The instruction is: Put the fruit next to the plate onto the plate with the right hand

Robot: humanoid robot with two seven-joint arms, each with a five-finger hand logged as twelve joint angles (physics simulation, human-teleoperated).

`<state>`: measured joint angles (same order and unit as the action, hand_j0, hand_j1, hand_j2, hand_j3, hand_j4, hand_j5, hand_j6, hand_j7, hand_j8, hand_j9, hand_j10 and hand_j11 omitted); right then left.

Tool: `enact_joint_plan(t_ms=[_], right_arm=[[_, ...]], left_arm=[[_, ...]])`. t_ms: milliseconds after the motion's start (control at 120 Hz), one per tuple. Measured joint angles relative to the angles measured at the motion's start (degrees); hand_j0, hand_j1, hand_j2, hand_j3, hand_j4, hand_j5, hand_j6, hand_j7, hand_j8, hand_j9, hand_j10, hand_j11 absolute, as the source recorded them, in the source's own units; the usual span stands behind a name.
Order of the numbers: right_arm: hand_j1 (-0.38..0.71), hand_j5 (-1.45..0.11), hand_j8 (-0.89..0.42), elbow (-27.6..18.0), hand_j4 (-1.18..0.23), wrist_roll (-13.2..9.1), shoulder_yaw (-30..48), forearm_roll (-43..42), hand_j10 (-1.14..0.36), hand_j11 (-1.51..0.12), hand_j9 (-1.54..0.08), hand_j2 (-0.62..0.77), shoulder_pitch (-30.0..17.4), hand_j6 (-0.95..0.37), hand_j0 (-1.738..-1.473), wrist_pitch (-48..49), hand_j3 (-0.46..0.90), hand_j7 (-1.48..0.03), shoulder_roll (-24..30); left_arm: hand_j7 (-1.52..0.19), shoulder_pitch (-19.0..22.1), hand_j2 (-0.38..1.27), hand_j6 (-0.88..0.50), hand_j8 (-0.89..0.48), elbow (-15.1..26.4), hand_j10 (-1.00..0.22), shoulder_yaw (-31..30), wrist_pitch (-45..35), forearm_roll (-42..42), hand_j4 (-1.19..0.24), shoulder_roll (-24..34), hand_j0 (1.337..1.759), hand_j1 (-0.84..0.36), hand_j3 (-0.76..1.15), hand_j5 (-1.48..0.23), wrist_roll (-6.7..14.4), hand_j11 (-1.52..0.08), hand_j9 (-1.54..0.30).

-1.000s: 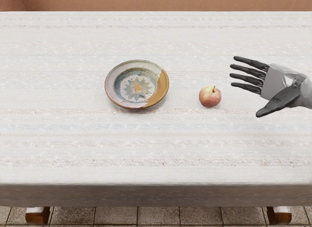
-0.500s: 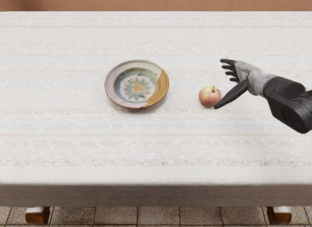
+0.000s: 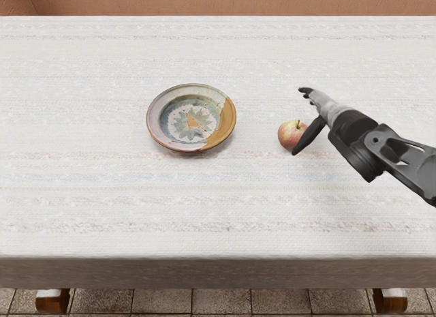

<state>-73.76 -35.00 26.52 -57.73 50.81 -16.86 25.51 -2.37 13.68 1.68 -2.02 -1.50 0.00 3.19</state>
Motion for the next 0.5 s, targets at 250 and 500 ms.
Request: enact_joint_plan(t_ms=[250, 500], right_arm=[[-0.07, -0.3, -0.23, 0.9, -0.23, 0.0, -2.3, -0.3, -0.23, -0.3, -0.3, -0.04, 0.2, -0.24, -1.658, -4.6, 0.0, -0.3, -2.5], [0.02, -0.4, -0.31, 1.1, -0.31, 0.0, -3.2, -0.3, -0.31, -0.4, -0.4, -0.06, -0.2, -0.31, -1.658, -5.5, 0.0, -0.4, -3.2]], left_arm=[[0.0, 0.0, 0.0, 0.0, 0.0, 0.0, 0.0, 0.0, 0.0, 0.0, 0.0, 0.0, 1.658, 0.35, 0.0, 0.0, 0.0, 0.0, 0.0], [0.0, 0.0, 0.0, 0.0, 0.0, 0.0, 0.0, 0.0, 0.0, 0.0, 0.0, 0.0, 1.658, 0.35, 0.0, 0.0, 0.0, 0.0, 0.0]])
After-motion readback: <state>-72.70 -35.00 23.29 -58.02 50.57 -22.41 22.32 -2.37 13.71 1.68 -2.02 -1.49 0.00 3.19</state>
